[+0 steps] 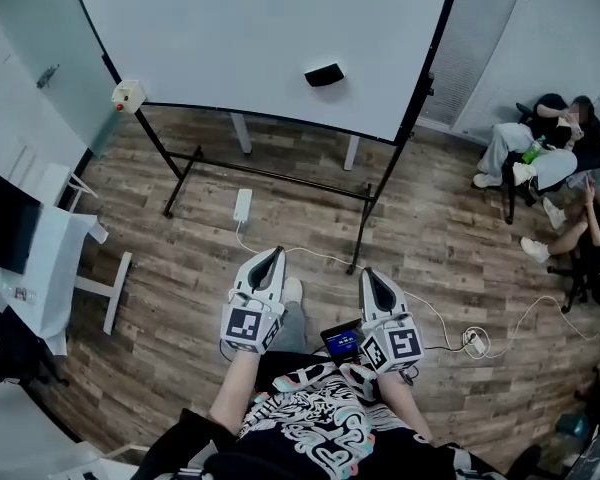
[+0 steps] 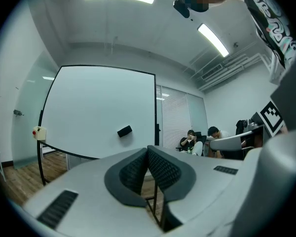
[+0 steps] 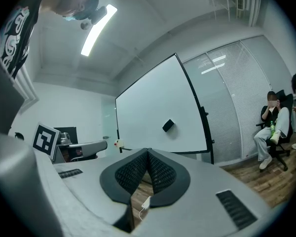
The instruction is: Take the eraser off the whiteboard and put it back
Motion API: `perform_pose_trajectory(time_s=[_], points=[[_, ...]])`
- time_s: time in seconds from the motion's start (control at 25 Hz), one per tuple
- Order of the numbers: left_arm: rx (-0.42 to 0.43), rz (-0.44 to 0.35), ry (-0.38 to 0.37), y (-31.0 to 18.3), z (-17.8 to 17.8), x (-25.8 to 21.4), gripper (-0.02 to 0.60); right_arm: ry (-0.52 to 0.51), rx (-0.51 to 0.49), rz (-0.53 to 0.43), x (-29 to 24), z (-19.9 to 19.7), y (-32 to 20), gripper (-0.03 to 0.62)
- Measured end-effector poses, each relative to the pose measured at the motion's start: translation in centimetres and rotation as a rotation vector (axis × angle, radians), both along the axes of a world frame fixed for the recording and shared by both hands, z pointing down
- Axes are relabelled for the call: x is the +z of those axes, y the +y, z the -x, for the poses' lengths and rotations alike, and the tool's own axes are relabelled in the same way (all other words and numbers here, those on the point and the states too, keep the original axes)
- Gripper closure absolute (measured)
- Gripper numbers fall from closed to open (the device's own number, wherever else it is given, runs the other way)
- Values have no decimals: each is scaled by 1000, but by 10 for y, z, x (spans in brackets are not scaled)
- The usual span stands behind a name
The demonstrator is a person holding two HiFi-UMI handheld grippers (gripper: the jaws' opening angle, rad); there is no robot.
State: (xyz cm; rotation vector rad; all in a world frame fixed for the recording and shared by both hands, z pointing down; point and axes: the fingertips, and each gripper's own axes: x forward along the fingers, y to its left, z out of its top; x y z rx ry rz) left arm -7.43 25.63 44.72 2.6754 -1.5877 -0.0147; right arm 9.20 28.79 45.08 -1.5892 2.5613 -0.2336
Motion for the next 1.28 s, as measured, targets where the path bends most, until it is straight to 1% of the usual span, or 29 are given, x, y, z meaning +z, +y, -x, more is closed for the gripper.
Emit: perform_pose_trajectory(time_s=[0.16,0.32,0.48,0.68,0.84,0.96,1.12,1.28], points=[[2,-9,6,-43,1,1,567,11,24,-17,-2,-4,-37,580],[24,-21,6,-92,1,-2,568,7,57,-14,-1,-7,-82,580],[69,-27,35,-141,0,-9,567,1,92,0,-3,-7,-127,580],[123,-28,34,-202,2,-15,568,4,130,26,-1,3,-181,580],[174,-32,33,-245,4,-18,568,17,144,28,-4,13,-226,580],[184,-30,15,-273,12,-14,567,28,146,36,-3,24,-253,580],[216,-4,5,-304,17,-8,566,30,174,39,-3,30,-282,580],[219,-22,-15,-321,17,-7,566,39,176,49,-1,37,-295,580]])
